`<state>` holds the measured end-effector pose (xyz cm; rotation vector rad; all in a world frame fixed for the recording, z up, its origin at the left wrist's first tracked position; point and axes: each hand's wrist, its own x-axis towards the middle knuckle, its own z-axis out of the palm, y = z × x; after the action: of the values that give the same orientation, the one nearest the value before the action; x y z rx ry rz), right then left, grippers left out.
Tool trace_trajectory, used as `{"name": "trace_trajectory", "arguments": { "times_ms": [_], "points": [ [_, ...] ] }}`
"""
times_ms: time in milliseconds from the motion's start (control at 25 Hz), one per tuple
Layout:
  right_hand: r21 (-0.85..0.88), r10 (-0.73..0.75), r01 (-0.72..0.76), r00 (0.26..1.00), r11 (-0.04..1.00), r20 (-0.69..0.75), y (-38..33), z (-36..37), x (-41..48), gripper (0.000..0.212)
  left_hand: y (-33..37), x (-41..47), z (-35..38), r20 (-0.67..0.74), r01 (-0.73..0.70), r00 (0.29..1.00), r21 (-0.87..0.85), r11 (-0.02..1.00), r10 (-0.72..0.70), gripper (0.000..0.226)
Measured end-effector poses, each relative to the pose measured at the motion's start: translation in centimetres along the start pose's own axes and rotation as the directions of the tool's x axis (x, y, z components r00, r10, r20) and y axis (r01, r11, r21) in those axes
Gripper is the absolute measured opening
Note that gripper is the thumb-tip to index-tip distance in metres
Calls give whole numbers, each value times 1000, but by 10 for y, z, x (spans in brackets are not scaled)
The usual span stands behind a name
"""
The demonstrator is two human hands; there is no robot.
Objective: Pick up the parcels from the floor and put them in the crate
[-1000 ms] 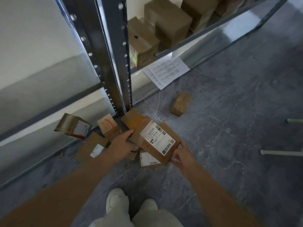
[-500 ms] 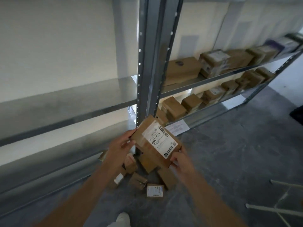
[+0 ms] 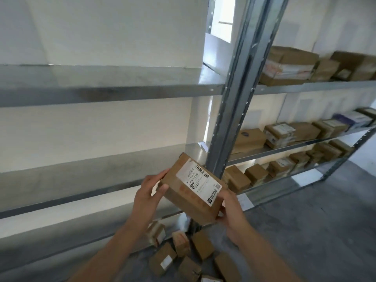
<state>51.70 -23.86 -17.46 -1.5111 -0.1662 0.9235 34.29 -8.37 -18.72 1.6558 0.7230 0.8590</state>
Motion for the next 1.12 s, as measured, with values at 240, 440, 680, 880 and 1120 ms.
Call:
{"name": "trace_trajectory", "arguments": {
  "times_ms": [240,440,680,880,1120],
  "points": [
    [-146,-21,34,996,989,90,-6,118,-41,36,10,-17,-126,-147,-31,989,-75,997,19,37],
    [-330,70,31,955,944,289,3,230,-71,51,2,-45,-234,-338,-58,940,-38,998,42,45],
    [-568,90,277,842,775,532,34,371,-104,49,-11,-110,-342,-557,-119,829,-112,987,37,67],
    [-515,135,429,657,742,741,82,467,-145,33,-23,-154,-408,-768,-24,636,-122,992,-79,40],
    [-400,257,536,324,744,911,125,567,-157,35,-39,-207,-466,-909,-63,367,-237,969,-198,40]
  ]
}}
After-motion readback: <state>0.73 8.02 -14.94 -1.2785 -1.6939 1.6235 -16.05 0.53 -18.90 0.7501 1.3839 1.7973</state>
